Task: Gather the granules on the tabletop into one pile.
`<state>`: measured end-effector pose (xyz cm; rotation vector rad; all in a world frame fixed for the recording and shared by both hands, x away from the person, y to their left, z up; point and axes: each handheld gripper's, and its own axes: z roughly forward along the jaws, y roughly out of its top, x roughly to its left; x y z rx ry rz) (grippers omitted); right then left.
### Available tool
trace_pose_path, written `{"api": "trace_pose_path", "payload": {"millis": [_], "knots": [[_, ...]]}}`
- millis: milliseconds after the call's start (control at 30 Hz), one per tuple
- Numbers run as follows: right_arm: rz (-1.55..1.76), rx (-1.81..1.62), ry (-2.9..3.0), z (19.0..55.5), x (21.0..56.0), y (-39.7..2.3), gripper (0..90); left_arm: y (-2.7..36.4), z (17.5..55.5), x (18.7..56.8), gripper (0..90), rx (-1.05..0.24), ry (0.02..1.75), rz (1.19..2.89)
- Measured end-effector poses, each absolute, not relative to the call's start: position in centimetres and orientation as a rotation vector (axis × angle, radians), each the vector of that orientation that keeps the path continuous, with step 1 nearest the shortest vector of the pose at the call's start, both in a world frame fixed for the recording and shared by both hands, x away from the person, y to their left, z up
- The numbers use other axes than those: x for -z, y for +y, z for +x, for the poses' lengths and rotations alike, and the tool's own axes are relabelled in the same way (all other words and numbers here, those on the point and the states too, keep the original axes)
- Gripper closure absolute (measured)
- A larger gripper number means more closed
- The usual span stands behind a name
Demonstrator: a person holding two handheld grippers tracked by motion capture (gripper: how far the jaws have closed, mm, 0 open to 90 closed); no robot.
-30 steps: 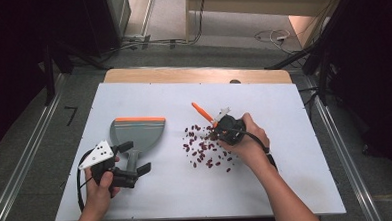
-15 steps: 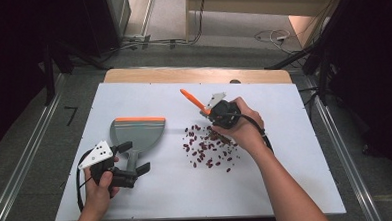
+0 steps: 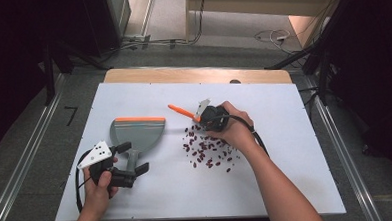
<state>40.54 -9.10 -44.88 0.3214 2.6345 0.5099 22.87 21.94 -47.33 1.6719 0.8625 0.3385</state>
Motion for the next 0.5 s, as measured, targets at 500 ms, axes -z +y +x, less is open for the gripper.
{"api": "trace_pose_path", "payload": {"millis": [500], "knots": [[0.163,-0.516,2.702,37.2,44.6,-10.3,68.7,21.7,22.8,47.3,0.0,-0.342,0.858,1.687]]}}
